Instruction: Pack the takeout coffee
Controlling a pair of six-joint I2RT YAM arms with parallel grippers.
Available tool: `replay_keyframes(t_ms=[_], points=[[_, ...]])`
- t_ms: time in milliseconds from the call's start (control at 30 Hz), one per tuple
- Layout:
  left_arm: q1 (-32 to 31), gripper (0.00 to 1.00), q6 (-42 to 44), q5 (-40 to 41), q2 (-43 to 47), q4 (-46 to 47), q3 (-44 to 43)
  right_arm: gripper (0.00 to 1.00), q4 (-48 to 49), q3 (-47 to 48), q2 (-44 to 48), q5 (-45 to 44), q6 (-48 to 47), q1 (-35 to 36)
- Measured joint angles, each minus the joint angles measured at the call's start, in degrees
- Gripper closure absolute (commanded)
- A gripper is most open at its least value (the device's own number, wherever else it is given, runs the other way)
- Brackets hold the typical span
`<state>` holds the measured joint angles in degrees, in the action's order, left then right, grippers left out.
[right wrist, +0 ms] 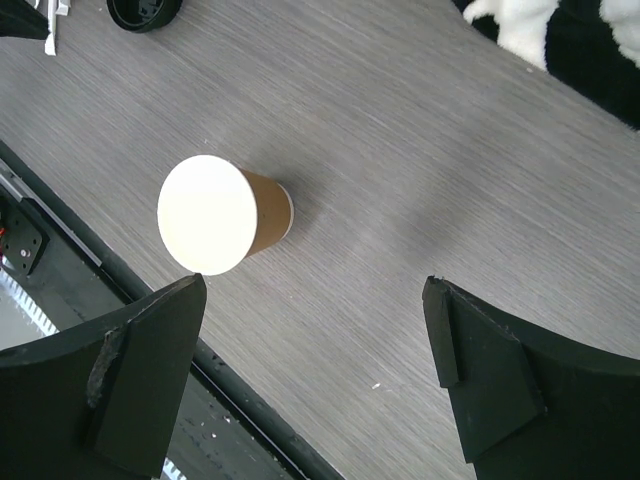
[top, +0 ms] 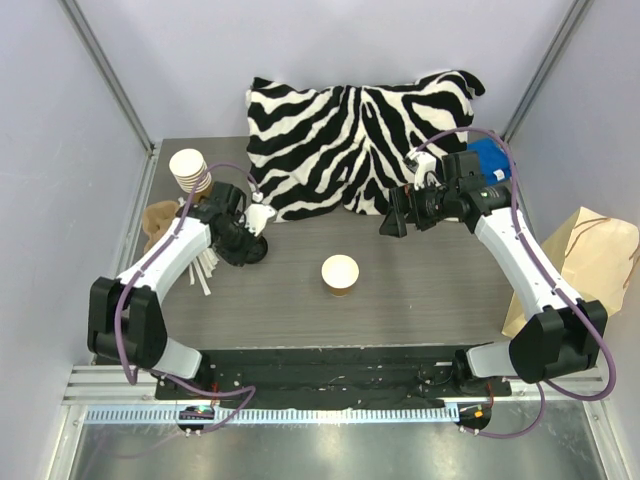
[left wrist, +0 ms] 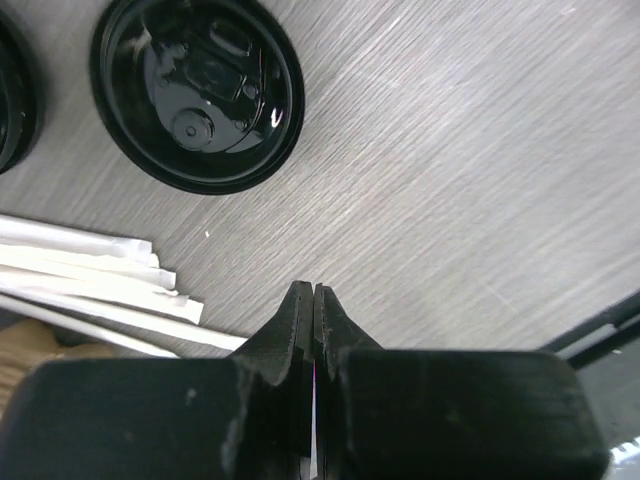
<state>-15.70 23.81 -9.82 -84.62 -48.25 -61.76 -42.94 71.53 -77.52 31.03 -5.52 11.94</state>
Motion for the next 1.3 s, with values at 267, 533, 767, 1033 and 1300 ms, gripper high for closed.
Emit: replay_keyframes(t_ms=[267,533,767,1033,1300], points=[[-3.6,0.87,-0.9,-2.4,5.1,-5.4,-4.3,0.0,-0.3,3.3,-0.4,0.4,0.1,0.0],[-5.7,0.29,1.0,-1.8,6.7,-4.9,-3.5,0.0,-0.2,3.7,-0.4,1.3,0.1,0.0],[-5.7,0.36,3.8,-0.9,-4.0,0.0,-3.7,0.0,-0.2,3.7,-0.4,1.2,0.1,0.0],[-5.7,0.44,7.2,1.9,-11.4,5.8,-3.6,0.0,0.0,2.6,-0.1,1.0,0.1,0.0],[-5.7,0.57,9.5,4.7,-14.8,12.6,-1.4,0.0,0.0,2.4,-0.1,1.0,0.1,0.0]])
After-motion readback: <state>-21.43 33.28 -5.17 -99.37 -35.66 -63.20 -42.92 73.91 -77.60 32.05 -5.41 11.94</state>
